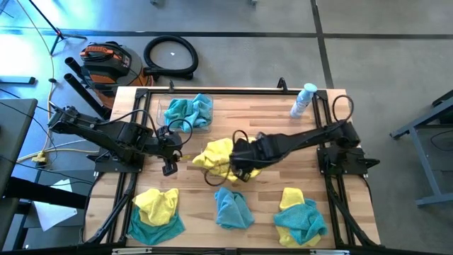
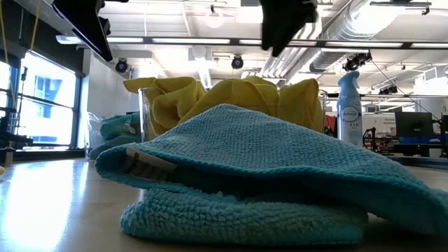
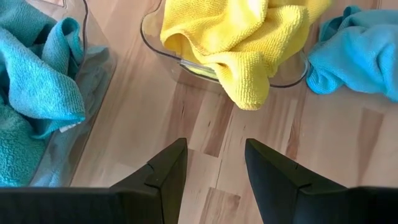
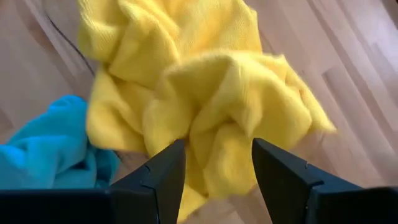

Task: Sort microfiber towel by color & place in baskets
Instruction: Put the blue towel into the top transparent bin

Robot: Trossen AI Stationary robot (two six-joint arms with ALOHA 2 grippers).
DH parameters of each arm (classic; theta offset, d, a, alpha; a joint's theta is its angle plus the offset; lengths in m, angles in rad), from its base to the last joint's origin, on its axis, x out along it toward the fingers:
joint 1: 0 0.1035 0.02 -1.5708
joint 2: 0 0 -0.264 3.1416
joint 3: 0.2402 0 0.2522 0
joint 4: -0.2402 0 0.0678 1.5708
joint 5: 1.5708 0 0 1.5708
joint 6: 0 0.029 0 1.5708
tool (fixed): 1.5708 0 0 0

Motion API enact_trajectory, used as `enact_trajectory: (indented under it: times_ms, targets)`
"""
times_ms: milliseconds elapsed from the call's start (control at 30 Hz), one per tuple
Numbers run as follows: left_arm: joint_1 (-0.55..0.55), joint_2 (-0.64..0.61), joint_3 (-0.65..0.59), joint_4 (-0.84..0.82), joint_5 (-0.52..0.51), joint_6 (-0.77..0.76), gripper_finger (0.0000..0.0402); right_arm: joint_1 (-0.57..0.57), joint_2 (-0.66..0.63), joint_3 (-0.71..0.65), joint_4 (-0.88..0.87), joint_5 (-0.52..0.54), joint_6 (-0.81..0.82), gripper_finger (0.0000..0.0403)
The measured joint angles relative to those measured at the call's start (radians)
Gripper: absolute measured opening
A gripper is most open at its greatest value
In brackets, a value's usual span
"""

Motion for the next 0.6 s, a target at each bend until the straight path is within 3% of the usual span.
enact_trajectory:
  times_ms: [133,367,600]
  targets:
    - [0.0,0.0,0.0,0.005,-0.009,-0.048,0.0152,0.055,-0.095,-0.17,0.069,0.017,0.108,0.0181]
    - [-0.029,0.028,0.015,0.004,-0.009,-0.287,0.0152,0.175,-0.342,-0.509,0.212,0.078,0.365,0.0181]
    - [-0.147,0.2,0.154,0.006,-0.069,-0.551,0.0152,0.302,-0.563,-0.713,0.215,0.141,0.533,0.0181]
